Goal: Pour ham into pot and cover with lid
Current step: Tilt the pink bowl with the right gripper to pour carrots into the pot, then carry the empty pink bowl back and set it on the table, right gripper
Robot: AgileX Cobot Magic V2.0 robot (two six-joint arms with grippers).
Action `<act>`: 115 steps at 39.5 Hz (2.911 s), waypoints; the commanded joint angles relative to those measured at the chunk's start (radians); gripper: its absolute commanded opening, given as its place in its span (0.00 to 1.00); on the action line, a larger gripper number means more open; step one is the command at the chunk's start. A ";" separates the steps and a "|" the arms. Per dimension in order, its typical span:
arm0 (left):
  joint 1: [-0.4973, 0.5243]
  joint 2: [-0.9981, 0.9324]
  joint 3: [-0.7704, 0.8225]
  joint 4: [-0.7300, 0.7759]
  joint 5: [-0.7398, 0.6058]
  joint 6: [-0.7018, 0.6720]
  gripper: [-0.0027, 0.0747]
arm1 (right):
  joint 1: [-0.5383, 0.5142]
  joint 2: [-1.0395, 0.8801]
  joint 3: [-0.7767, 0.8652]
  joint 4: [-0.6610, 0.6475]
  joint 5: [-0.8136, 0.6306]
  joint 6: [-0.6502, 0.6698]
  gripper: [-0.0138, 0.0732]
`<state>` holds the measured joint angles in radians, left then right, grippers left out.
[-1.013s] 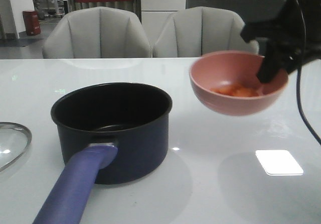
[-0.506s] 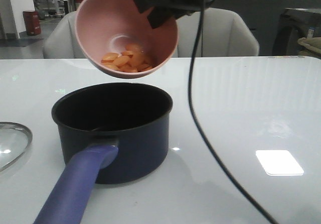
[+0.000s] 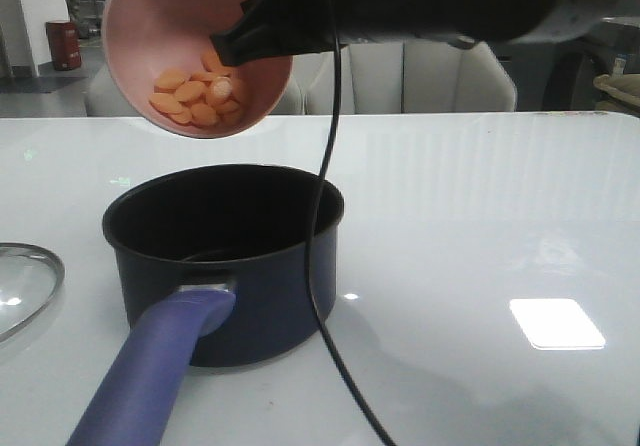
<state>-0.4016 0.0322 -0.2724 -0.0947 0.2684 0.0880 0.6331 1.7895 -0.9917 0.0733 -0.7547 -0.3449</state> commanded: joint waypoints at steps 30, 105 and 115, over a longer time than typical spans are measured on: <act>-0.008 0.012 -0.027 -0.008 -0.078 0.002 0.78 | -0.001 -0.003 0.079 -0.137 -0.548 -0.222 0.32; -0.008 0.012 -0.027 -0.008 -0.085 0.002 0.78 | -0.020 -0.183 0.020 0.261 -0.066 -0.038 0.32; -0.008 0.012 -0.027 -0.008 -0.086 0.002 0.78 | -0.066 -0.311 0.020 0.305 0.419 -0.072 0.32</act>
<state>-0.4016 0.0322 -0.2724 -0.0947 0.2655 0.0880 0.5939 1.5594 -0.9390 0.3775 -0.3953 -0.3975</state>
